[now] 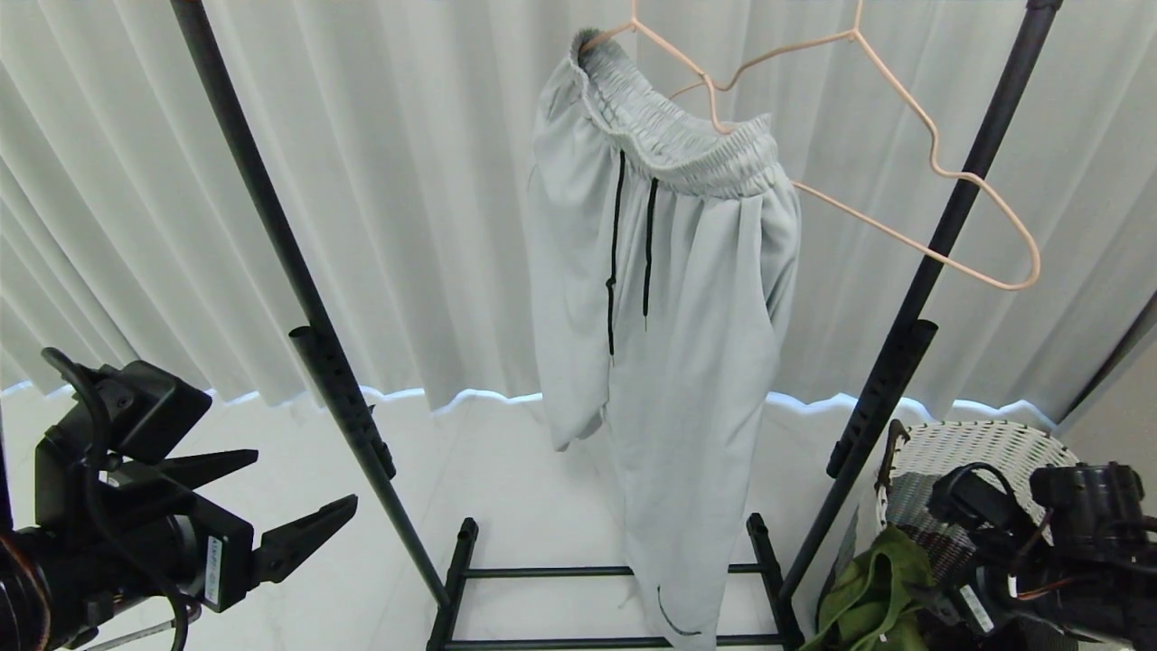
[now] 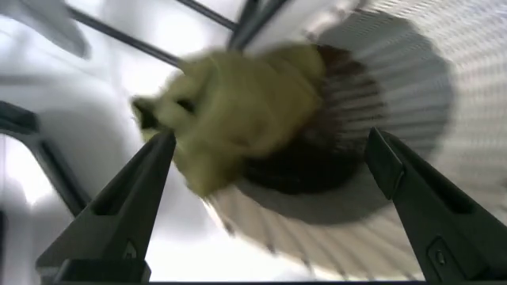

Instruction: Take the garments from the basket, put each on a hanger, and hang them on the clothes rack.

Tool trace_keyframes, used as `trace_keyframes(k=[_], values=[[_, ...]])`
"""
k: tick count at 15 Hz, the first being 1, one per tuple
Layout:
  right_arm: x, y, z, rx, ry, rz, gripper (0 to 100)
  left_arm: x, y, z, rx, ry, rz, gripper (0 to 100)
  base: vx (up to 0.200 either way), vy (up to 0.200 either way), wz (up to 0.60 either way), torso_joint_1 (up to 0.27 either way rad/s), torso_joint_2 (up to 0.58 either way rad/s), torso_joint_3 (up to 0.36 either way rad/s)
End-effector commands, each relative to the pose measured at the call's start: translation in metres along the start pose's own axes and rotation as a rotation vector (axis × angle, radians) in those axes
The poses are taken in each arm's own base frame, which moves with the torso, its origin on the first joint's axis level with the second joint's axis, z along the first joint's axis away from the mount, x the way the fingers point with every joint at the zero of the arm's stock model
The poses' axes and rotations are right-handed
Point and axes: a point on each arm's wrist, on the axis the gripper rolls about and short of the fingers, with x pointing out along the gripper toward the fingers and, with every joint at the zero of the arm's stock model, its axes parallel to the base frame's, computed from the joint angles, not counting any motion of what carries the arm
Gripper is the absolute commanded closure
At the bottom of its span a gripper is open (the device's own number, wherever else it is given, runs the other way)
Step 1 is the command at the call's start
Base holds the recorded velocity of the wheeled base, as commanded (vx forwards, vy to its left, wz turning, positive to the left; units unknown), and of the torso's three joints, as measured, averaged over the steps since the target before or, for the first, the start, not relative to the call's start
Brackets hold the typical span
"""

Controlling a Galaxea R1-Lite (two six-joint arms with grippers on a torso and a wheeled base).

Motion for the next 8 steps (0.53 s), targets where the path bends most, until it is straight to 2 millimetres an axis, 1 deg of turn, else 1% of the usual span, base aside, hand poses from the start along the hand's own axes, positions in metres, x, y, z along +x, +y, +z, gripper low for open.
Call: trace_keyframes(k=[1, 2, 4, 8], values=[[0.038, 0.009, 0.004, -0.002, 0.05, 0.042, 0, 0.0, -0.002, 0.0, 0.007, -0.002, -0.014, 0, 0.0, 0.0, 0.0, 0.0, 0.0, 0.0], [0.052, 0.005, 0.009, 0.011, 0.054, -0.002, 0, 0.0, -0.005, -0.001, 0.014, -0.001, -0.03, 0, 0.0, 0.0, 0.0, 0.0, 0.0, 0.0], [0.063, 0.002, 0.012, 0.04, 0.055, -0.07, 0, 0.001, -0.009, -0.003, 0.021, 0.005, -0.047, 0, 0.0, 0.0, 0.0, 0.0, 0.0, 0.0], [0.063, 0.002, 0.01, 0.044, 0.056, -0.086, 0, 0.001, -0.011, -0.004, 0.027, 0.007, -0.063, 0, 0.0, 0.0, 0.0, 0.0, 0.0, 0.0]])
